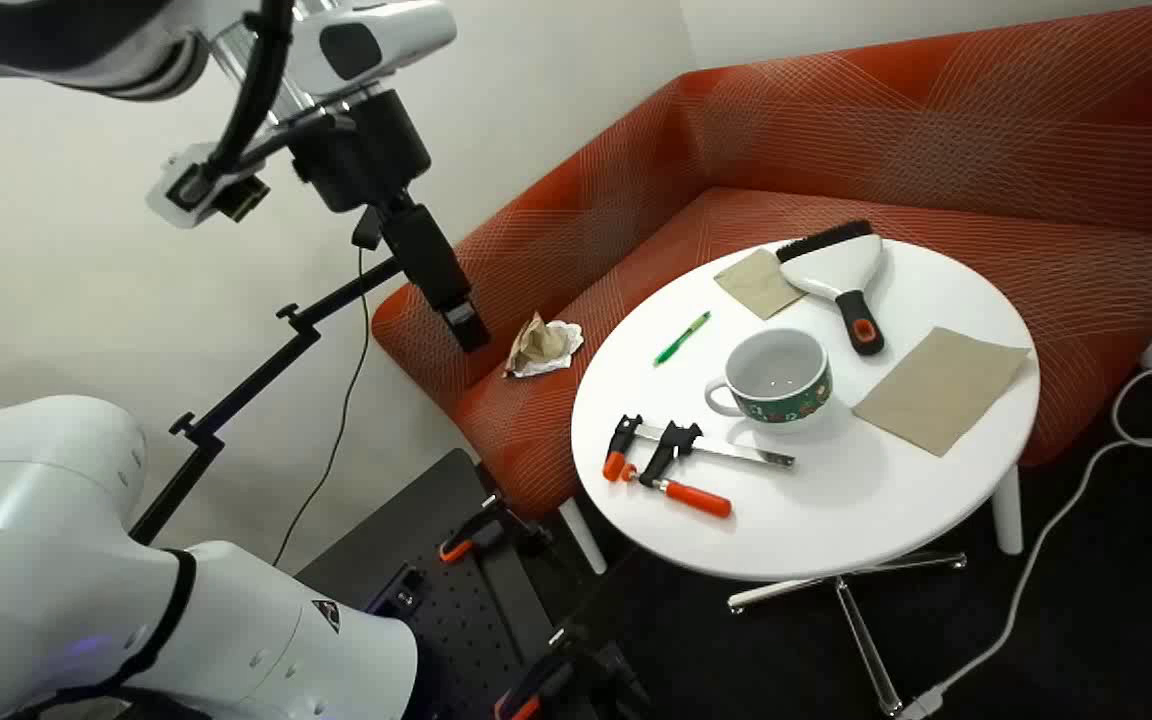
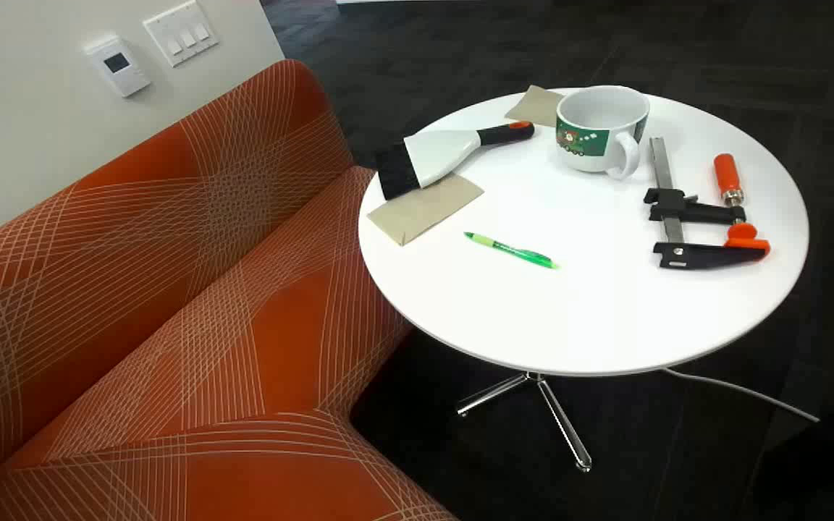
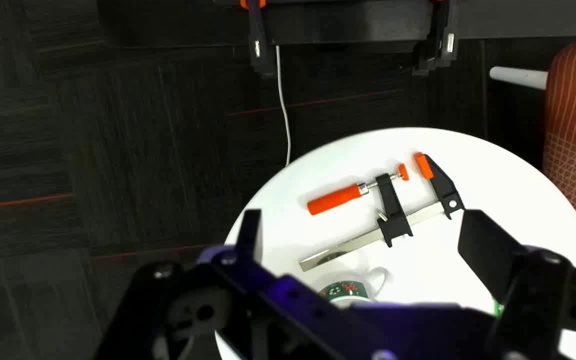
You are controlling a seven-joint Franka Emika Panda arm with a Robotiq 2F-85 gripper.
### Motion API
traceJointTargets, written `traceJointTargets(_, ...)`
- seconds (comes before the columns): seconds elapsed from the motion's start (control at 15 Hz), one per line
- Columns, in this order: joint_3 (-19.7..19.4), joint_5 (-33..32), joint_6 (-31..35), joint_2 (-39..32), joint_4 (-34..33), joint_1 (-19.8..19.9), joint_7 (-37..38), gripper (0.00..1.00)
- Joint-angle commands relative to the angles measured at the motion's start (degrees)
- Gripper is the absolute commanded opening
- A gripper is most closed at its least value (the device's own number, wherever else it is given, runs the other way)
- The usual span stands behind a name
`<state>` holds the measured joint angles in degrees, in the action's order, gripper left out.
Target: Put the green pen in the mug
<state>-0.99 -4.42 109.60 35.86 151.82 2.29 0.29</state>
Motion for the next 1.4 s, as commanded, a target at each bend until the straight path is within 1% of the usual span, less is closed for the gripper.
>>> traceJointTargets(0.0,-0.03,-0.01,-0.1,-0.01,-0.08,-0.05,0.03,1.0)
traceJointTargets(0.87,-0.03,-0.01,-0.1,-0.01,-0.08,-0.05,0.03,1.0)
traceJointTargets(0.93,-0.02,0.53,0.42,-1.09,-0.6,-0.69,-0.6,1.0)
traceJointTargets(1.07,1.19,1.23,2.01,-3.49,-1.41,-2.19,-0.32,1.0)
traceJointTargets(1.2,2.71,2.23,4.85,-6.25,-2.02,-4.43,-0.2,1.0)
traceJointTargets(1.33,4.43,3.68,9.35,-9.53,-2.57,-6.94,-0.03,1.0)
